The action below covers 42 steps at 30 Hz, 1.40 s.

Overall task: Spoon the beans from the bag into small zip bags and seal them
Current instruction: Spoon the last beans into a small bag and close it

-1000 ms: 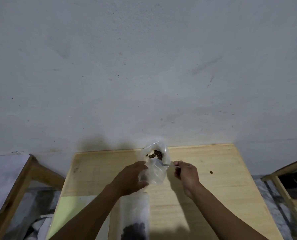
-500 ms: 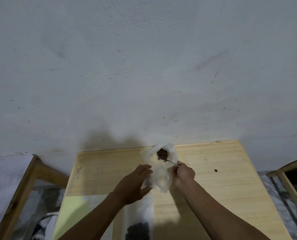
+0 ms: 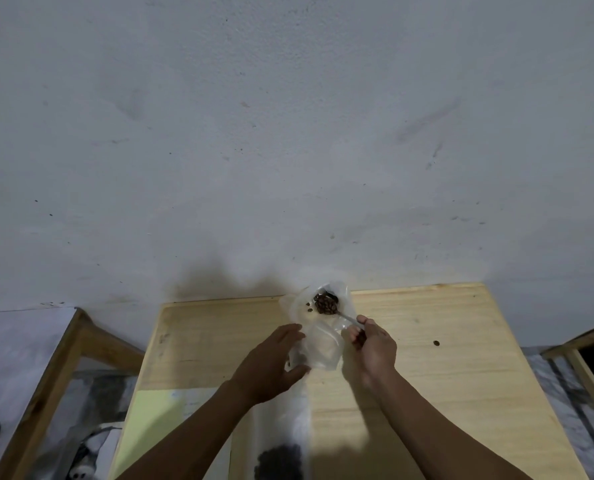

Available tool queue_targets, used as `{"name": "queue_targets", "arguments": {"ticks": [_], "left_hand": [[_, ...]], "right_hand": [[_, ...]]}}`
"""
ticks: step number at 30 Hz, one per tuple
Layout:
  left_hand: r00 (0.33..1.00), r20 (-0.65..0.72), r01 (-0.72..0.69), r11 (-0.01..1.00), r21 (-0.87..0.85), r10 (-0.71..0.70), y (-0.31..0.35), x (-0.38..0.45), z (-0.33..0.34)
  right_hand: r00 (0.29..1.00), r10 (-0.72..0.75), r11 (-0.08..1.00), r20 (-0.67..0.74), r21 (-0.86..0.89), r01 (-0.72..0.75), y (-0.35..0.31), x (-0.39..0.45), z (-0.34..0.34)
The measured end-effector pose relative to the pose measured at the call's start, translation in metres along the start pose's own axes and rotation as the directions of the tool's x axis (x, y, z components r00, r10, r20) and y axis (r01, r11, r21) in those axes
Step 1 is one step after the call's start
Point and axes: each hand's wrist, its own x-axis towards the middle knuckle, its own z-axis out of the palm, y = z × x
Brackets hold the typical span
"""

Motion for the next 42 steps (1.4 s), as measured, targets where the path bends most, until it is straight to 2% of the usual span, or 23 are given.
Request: {"name": "queue_targets", "arguments": {"ticks": [4,9,18,24,30,33,38,40,42], "left_hand": [[0.999,0.006,0.047,0.999,-0.003,-0.047,0.005,0.006,-0.001],[0.994,-0.024,0.106,0.994,0.022,-0.105,0.011,0.015,0.001],[0.983,-0.059,0.178,0.984,0.017,-0.177,0.019,0.025,0.003],[0.972,-0.040,0.228,0.973,-0.034,-0.230,0.018,0.029,0.006],[0.969,-0.038,0.243,0.969,-0.043,-0.245,0.020,0.029,0.006],[0.968,-0.033,0.247,0.968,-0.041,-0.248,0.023,0.026,0.004],[0.975,-0.033,0.217,0.975,-0.039,-0.218,0.025,0.023,0.001],[0.979,-0.045,0.198,0.980,-0.035,-0.200,0.026,0.022,0.000],[0.980,-0.051,0.192,0.981,-0.032,-0.193,0.027,0.021,-0.001]], "right_hand": [[0.995,-0.090,0.960,0.048,-0.263,0.100,-0.014,-0.007,-0.006],[0.975,-0.207,0.837,0.085,-0.500,0.222,-0.034,-0.006,-0.011],[0.928,-0.303,0.755,0.218,-0.539,0.373,-0.082,-0.027,-0.006],[0.908,-0.281,0.703,0.312,-0.578,0.416,-0.099,-0.043,-0.003],[0.886,-0.269,0.587,0.377,-0.665,0.461,-0.095,-0.054,-0.001],[0.831,-0.275,0.429,0.484,-0.712,0.556,-0.090,-0.055,-0.002],[0.631,-0.231,0.119,0.741,-0.622,0.774,-0.086,-0.061,-0.003],[0.584,-0.203,0.064,0.786,-0.585,0.809,-0.087,-0.063,-0.003],[0.568,-0.217,0.057,0.794,-0.571,0.819,-0.089,-0.063,-0.004]]}}
